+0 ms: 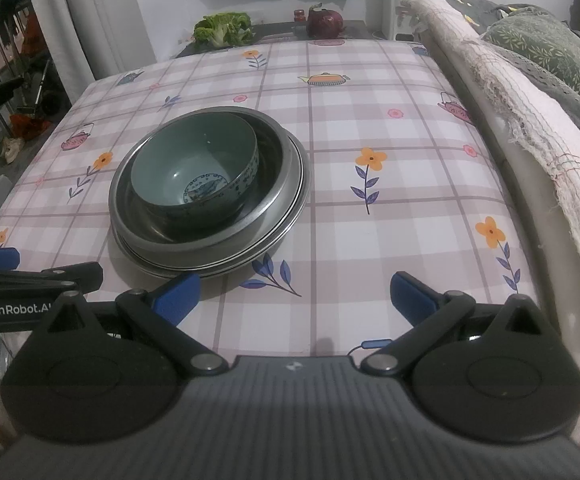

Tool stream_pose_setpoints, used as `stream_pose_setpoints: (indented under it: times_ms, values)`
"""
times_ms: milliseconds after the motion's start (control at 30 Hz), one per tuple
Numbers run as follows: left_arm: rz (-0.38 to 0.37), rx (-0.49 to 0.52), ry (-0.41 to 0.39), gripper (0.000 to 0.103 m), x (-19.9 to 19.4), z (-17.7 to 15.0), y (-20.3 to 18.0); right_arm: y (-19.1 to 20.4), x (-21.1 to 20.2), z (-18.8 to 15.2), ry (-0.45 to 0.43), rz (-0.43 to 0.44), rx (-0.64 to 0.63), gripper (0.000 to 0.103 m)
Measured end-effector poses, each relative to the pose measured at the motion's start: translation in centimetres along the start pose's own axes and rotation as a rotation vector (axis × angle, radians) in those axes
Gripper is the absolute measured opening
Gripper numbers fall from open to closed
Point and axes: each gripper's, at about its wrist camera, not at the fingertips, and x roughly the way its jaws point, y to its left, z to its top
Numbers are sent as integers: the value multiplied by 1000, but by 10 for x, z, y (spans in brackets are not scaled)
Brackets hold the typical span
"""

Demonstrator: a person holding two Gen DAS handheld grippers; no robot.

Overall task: Organize plates and bowls
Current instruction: 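Open both grippers and withdraw them from the stack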

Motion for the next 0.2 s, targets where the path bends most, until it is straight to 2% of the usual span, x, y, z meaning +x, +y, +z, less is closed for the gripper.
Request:
stream_pose_setpoints:
  times_ms: [200]
  values:
    - [0,0,0,103,0,0,0,0,1,0,1,0,3,102]
